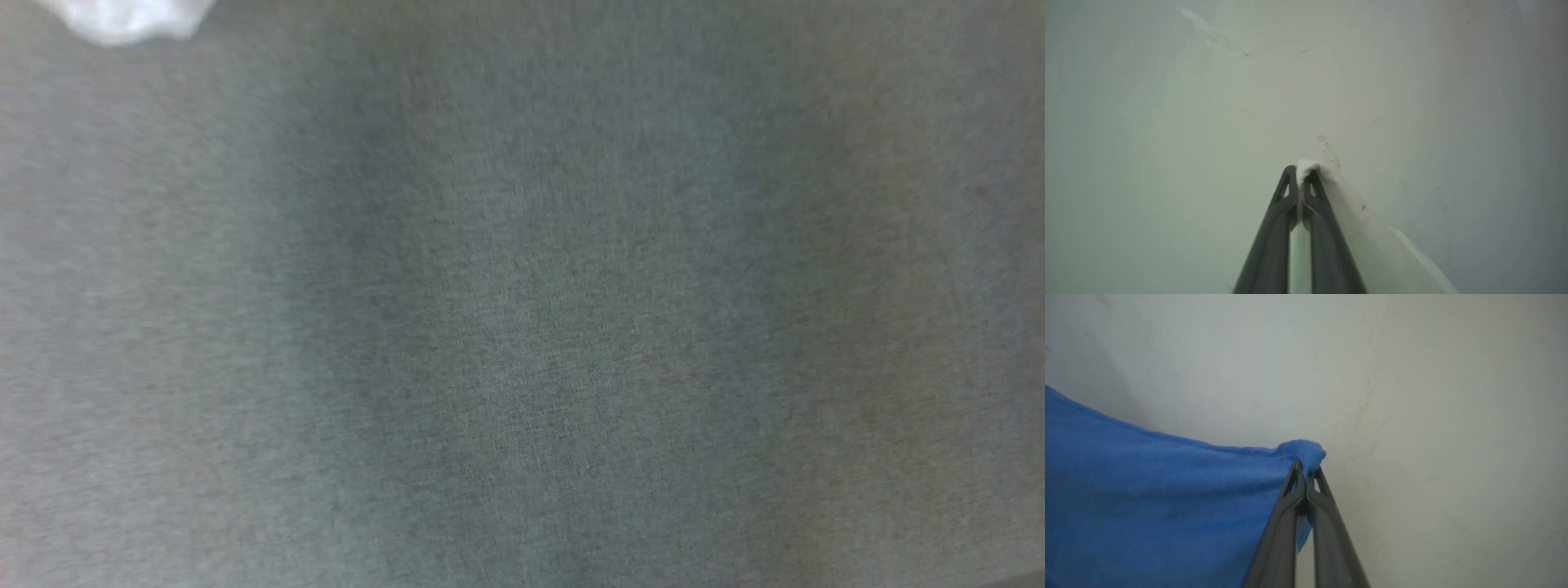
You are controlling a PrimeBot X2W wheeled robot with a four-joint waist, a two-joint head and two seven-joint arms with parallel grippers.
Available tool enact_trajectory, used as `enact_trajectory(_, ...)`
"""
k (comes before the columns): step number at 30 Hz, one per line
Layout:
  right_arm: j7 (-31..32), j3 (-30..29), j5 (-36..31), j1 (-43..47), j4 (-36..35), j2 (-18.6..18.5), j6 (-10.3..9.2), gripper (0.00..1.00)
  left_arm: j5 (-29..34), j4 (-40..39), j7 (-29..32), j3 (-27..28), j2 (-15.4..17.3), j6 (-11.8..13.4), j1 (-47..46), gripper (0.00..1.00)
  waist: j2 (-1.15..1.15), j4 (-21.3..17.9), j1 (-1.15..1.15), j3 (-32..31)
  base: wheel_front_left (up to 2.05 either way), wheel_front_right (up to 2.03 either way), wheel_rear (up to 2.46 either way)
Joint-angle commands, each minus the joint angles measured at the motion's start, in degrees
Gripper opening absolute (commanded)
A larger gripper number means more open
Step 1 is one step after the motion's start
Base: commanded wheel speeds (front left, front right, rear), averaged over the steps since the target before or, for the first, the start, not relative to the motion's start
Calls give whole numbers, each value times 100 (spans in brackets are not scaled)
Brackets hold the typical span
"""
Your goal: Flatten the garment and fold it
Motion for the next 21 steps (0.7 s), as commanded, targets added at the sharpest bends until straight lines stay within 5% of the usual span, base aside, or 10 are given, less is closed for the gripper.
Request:
enact_trajectory(1, -121, 34, -70, -119, 58, -124, -5, 0, 50, 38, -162, -38, -11, -81, -128, 0, 0, -106, -2, 704, 0, 0, 0)
enact_trajectory(13, -842, 627, 231, 138, 209, -512, -5, 0, -264, 34, -1033, 83, 211, -279, 614, 0, 0, 266, -2, 1320, 0, 0, 0)
enact_trajectory(21, -989, 1465, 1334, 1161, -995, -1164, -5, 0, -805, -1104, -1002, 273, 234, -279, 1977, 0, 0, 390, -2, 735, 0, 0, 0)
